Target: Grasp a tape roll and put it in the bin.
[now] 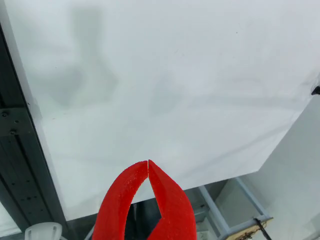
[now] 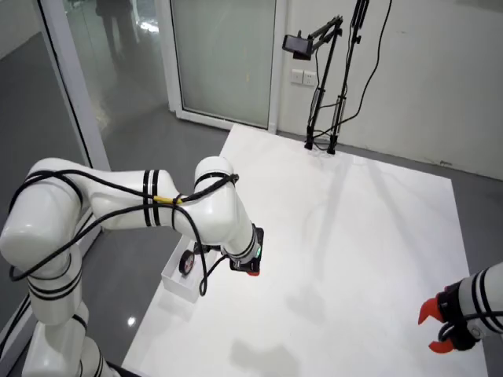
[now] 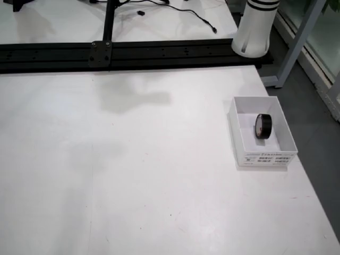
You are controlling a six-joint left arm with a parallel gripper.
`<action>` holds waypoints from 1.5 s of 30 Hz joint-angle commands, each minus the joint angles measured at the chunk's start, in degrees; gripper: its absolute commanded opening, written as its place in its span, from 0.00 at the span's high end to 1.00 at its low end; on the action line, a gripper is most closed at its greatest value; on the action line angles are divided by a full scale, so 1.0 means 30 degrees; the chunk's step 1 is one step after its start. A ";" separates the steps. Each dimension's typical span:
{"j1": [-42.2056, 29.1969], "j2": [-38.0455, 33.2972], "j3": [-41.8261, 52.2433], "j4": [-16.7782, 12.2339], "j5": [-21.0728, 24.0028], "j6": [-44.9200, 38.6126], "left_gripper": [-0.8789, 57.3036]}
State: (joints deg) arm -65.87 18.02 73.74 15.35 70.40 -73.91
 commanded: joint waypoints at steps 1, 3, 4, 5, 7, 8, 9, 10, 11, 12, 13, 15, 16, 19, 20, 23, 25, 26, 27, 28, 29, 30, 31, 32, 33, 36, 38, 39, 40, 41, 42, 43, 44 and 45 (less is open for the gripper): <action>0.1214 -0.0001 -0.0001 -0.0020 0.0001 -0.0001 0.99; 0.1507 -0.0001 -0.0001 0.0010 0.0001 -0.0001 0.99; 0.1653 -0.0001 -0.0001 0.0010 0.0001 -0.0001 0.99; 0.1741 -0.0001 -0.0001 0.0010 0.0001 -0.0001 0.99; 0.1917 -0.0030 -0.0001 0.0010 0.0001 -0.0001 0.99; 0.2005 -0.0030 -0.0001 0.0010 0.0001 -0.0001 0.99; 0.2034 -0.0030 -0.0001 0.0010 0.0001 -0.0001 0.99; 0.2063 -0.0030 -0.0001 0.0010 0.0001 -0.0001 0.99; 0.2063 -0.0030 -0.0001 0.0010 0.0001 -0.0001 0.99; 0.2063 -0.0030 -0.0001 0.0010 0.0001 -0.0001 0.99; 0.2034 -0.0030 -0.0001 0.0010 0.0001 -0.0001 0.99; 0.1917 -0.0030 -0.0001 0.0010 0.0001 -0.0001 0.99; 0.1829 -0.0030 -0.0001 0.0010 0.0001 -0.0001 0.99; 0.1507 -0.0030 -0.0001 0.0010 0.0001 -0.0001 0.99; 0.1360 -0.0030 -0.0001 0.0010 0.0001 -0.0001 0.99; 0.0950 -0.0001 -0.0001 0.0010 0.0001 -0.0001 0.99; 0.0657 -0.0001 -0.0001 0.0010 0.0001 -0.0001 0.99; 0.0540 -0.0001 -0.0001 0.0010 0.0001 -0.0001 0.99; 0.0394 -0.0001 -0.0001 0.0010 0.0001 -0.0001 0.99; 0.0276 -0.0001 -0.0001 0.0010 0.0001 -0.0001 0.99; 0.0189 -0.0001 -0.0001 0.0010 0.0001 -0.0001 0.99; 0.0071 -0.0001 -0.0001 0.0010 0.0001 -0.0001 0.99; -0.0017 -0.0001 -0.0001 0.0010 0.0001 -0.0001 0.99; -0.0075 -0.0001 -0.0001 0.0010 0.0001 -0.0001 0.99; -0.0134 -0.0001 -0.0001 0.0010 0.0001 -0.0001 0.99; -0.0222 -0.0001 -0.0001 0.0010 0.0001 -0.0001 0.99; -0.0192 -0.0001 -0.0001 0.0010 0.0001 -0.0001 0.99; -0.0163 -0.0001 -0.0001 0.0010 0.0001 -0.0001 0.99; -0.0134 -0.0001 -0.0001 0.0010 0.0001 -0.0001 0.99; -0.0046 -0.0001 -0.0001 0.0010 0.0001 -0.0001 0.99; 0.0013 -0.0001 -0.0001 0.0010 0.0001 -0.0001 0.99; 0.0101 -0.0001 -0.0001 0.0010 0.0001 -0.0001 0.99; 0.0189 -0.0001 -0.0001 0.0010 0.0001 -0.0001 0.99; 0.0306 -0.0001 -0.0001 0.0010 0.0001 -0.0001 0.99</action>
State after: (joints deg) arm -64.99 18.02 73.74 15.39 70.40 -73.91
